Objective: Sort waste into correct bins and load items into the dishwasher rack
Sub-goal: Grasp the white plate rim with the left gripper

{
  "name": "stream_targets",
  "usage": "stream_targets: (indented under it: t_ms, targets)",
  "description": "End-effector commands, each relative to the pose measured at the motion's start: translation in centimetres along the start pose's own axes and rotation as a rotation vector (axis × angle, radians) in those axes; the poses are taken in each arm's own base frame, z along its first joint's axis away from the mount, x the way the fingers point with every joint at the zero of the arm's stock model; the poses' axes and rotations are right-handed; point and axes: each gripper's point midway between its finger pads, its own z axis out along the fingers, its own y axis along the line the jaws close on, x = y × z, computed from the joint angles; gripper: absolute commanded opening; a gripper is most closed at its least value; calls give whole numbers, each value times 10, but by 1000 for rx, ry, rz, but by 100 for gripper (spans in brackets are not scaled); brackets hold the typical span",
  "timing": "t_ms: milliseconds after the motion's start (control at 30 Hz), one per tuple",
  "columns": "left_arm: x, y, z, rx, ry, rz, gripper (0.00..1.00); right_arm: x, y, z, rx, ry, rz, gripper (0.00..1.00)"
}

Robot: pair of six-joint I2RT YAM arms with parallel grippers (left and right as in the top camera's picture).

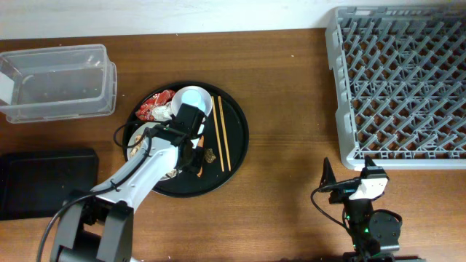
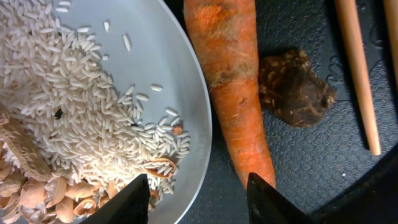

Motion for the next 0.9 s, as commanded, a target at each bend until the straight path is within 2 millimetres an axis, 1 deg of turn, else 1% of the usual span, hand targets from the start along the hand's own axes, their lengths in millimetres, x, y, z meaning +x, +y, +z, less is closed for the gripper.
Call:
stream_targets:
  t_ms: [0,133,300,400,700,867]
  targets:
    - [3,5,0,-27,-8,13,50,2,-3,0,15,4,-6,98]
    - [2,12,0,-68,-12,12,50,2,-3,0,15,4,-6,98]
    - [1,12,2,-70,-16,12,49,2,-3,0,15,4,-6,98]
    - [2,11,5,-70,-6,14,45,2,-3,0,15,4,-6,98]
    - [7,10,24,-74,43,20,45,2,-3,0,15,4,-6,98]
    - [4,9,27,-72,31,19,45,2,-3,0,15,4,-6,98]
